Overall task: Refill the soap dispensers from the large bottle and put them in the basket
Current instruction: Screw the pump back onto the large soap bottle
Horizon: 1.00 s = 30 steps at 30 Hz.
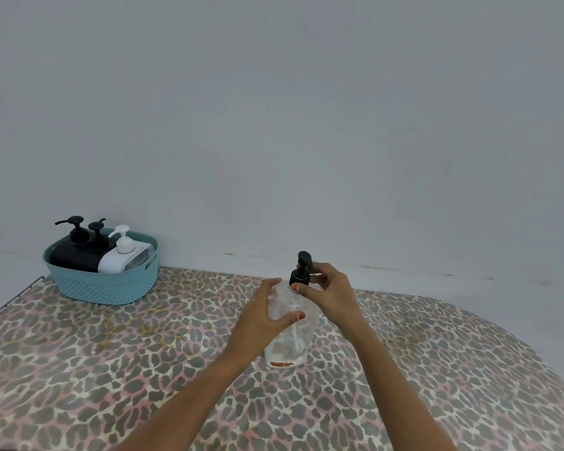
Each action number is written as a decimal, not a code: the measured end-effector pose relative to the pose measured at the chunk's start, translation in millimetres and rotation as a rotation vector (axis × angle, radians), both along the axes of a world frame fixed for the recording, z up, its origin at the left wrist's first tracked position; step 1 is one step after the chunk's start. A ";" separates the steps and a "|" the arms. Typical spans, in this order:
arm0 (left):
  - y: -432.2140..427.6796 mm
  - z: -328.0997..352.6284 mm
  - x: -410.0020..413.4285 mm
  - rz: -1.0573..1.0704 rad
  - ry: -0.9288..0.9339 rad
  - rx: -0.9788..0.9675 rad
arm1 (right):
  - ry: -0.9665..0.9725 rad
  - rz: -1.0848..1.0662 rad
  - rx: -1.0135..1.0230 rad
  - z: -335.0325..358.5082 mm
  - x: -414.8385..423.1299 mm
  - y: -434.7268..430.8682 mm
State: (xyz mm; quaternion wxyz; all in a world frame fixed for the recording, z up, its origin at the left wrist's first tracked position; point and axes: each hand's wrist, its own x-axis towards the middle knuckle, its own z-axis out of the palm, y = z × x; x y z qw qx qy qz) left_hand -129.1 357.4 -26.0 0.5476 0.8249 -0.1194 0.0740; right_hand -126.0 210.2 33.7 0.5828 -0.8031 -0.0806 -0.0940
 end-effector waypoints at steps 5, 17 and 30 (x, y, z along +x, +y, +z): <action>0.4 1.4 0.4 0.000 0.002 -0.017 | -0.083 -0.151 -0.086 -3.7 1.4 15.3; -2.6 -1.1 -2.2 0.031 -0.027 0.016 | -0.083 -0.162 -0.100 -1.0 -3.4 10.5; 9.4 -28.4 -9.1 -0.014 0.107 0.003 | 0.187 -0.008 -0.050 -78.6 -14.8 -12.0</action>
